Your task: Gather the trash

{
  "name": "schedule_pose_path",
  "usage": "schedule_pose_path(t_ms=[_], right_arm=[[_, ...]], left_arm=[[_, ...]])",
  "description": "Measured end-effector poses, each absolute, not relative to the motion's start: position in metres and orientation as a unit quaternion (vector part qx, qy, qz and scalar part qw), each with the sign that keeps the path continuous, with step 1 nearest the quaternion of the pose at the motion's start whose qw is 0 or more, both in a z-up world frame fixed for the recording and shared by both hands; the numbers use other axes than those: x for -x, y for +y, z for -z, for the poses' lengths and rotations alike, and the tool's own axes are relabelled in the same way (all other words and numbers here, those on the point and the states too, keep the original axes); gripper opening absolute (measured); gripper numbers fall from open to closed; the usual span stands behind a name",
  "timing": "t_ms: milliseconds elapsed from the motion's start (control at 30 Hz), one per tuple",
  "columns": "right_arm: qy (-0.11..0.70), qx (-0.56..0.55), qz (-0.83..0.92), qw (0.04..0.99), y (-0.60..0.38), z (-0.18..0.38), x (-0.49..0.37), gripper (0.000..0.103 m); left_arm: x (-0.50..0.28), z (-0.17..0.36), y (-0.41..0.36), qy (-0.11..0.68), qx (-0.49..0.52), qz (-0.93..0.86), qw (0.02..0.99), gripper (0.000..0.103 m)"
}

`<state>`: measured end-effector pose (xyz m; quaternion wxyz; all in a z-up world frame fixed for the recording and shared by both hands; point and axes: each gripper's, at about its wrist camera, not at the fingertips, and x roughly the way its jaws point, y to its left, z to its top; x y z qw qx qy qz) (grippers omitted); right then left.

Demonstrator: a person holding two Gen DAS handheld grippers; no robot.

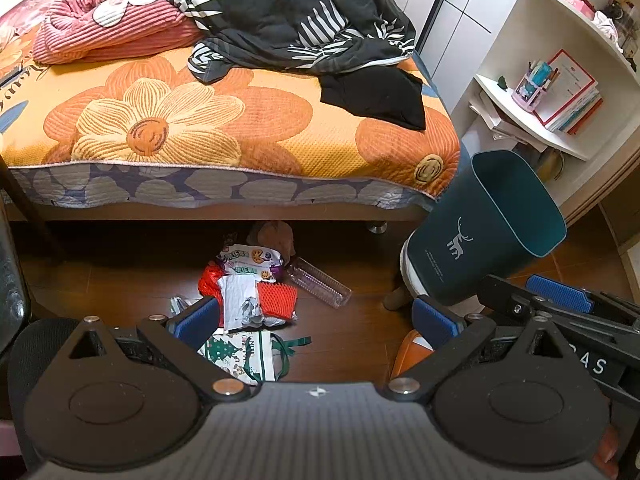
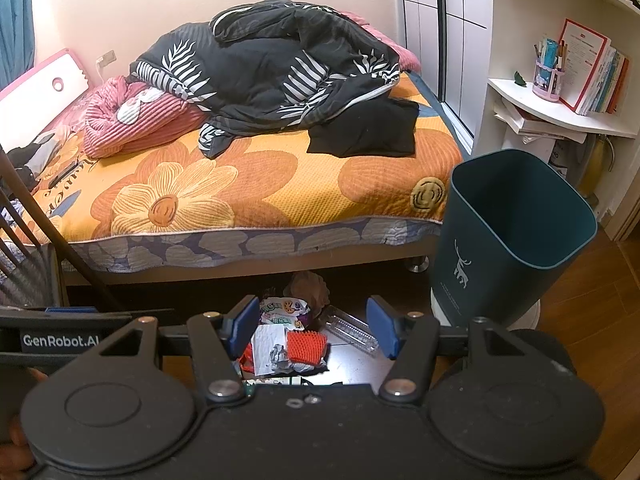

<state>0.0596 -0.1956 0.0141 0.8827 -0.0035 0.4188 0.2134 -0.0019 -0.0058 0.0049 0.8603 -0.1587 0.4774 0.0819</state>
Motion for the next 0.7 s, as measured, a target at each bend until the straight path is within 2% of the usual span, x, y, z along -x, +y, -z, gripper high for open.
schedule_pose_path(t_ms=[700], right_arm=[[0.422,0.007,-0.213,0.881,-0.1941,-0.0087,-0.0578,0.06]], left_arm=[[0.0038,0.0021,-0.0119,0.479,0.163,-0.082,0.859,0.103]])
